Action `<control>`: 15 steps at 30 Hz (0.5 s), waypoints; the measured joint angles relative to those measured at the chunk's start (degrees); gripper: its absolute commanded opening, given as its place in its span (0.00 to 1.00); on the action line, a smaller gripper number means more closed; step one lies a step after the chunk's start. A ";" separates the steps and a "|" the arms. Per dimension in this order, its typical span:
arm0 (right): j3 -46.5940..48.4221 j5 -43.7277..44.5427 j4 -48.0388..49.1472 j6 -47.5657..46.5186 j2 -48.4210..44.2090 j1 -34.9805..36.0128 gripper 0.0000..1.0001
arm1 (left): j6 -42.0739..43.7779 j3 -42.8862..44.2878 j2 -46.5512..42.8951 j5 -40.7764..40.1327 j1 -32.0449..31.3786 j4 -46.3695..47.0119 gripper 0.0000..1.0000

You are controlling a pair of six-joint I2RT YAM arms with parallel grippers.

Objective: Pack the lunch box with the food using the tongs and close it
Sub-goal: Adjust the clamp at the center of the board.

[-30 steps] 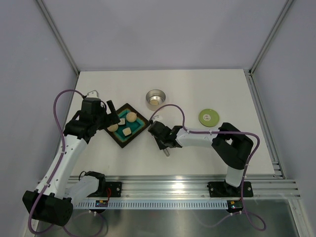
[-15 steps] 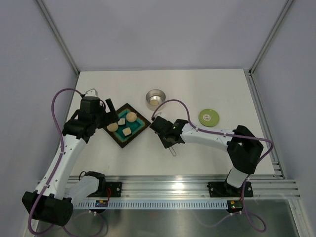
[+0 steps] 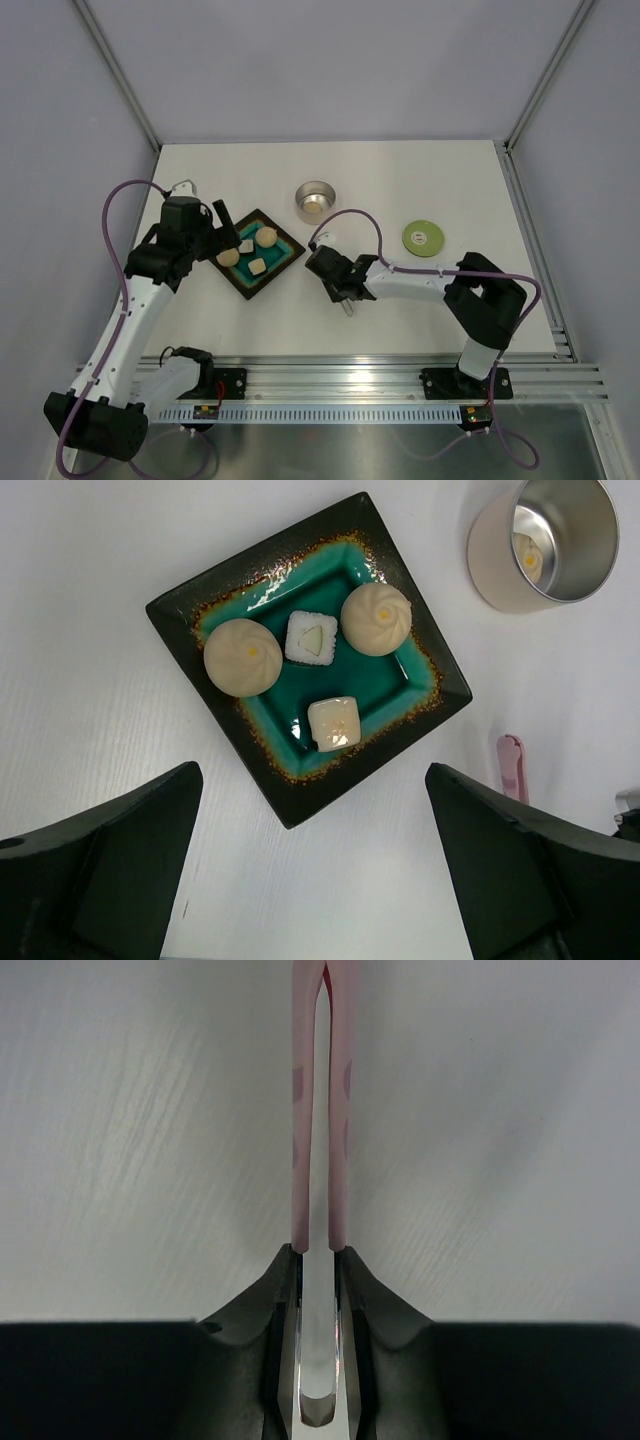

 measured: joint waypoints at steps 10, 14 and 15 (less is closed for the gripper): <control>-0.61 1.03 9.18 1.11 4.55 0.00 0.61 | 0.02 -0.11 -0.07 0.04 0.00 -0.02 0.99; -1.97 2.01 12.22 1.79 4.37 0.00 0.63 | 0.02 -0.15 -0.07 0.04 0.00 -0.02 0.99; -2.36 2.21 12.87 1.90 4.28 0.00 0.63 | 0.02 -0.15 -0.07 0.04 0.00 -0.02 0.99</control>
